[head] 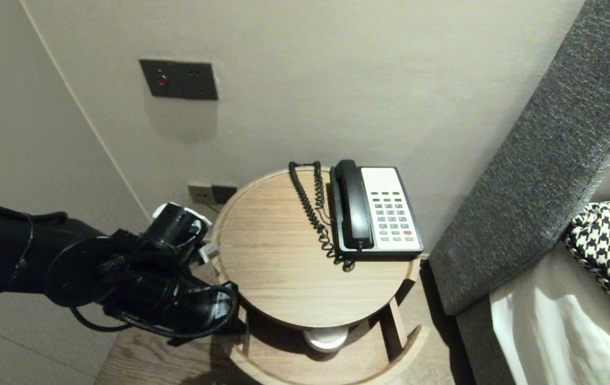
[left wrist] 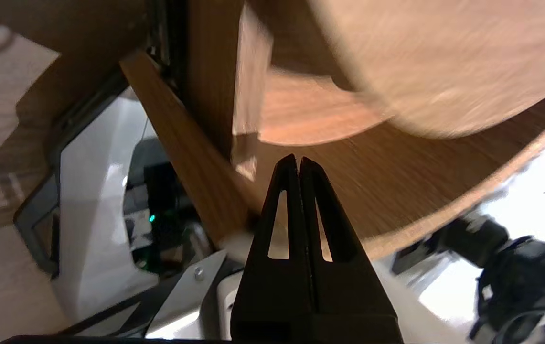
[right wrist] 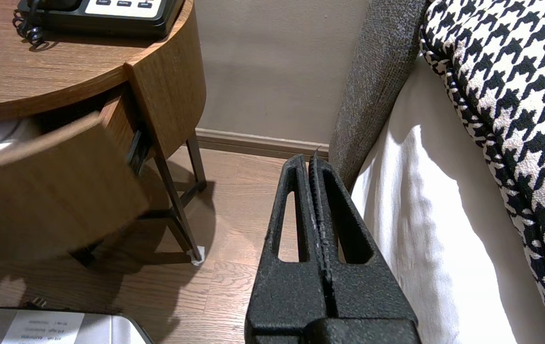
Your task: Open the nightstand drawer
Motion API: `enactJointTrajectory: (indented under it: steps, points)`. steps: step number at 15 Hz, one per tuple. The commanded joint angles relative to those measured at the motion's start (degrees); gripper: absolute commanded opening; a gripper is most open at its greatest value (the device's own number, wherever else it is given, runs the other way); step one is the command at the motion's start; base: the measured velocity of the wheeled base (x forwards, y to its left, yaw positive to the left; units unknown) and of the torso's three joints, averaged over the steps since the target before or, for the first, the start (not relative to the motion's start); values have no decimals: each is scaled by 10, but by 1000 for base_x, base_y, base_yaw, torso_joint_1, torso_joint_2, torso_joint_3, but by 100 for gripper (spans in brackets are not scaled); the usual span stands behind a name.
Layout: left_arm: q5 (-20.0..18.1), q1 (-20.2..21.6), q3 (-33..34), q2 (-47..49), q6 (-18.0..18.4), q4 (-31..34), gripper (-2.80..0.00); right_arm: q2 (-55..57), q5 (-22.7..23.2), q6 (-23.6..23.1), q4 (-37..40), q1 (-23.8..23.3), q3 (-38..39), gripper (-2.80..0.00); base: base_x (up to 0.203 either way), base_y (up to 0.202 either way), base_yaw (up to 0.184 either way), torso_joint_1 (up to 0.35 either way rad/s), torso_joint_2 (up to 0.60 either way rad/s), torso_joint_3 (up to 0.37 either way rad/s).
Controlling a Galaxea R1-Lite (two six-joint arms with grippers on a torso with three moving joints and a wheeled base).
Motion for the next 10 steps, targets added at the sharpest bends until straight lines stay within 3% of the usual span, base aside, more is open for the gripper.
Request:
enactJointTrajectory:
  steps: [1,8,10]
  points:
    - [-1,-10,39,-14,-2,-19,-280,1,0,0,0,0,0,-280,0,0,0,0,0,0]
    - [-3,-38,90,-49,-1,-28,-280,1,0,0,0,0,0,-280,0,0,0,0,0,0]
    - [-5,-56,106,-58,26,-28,-280,1,0,0,1,0,0,-280,0,0,0,0,0,0]
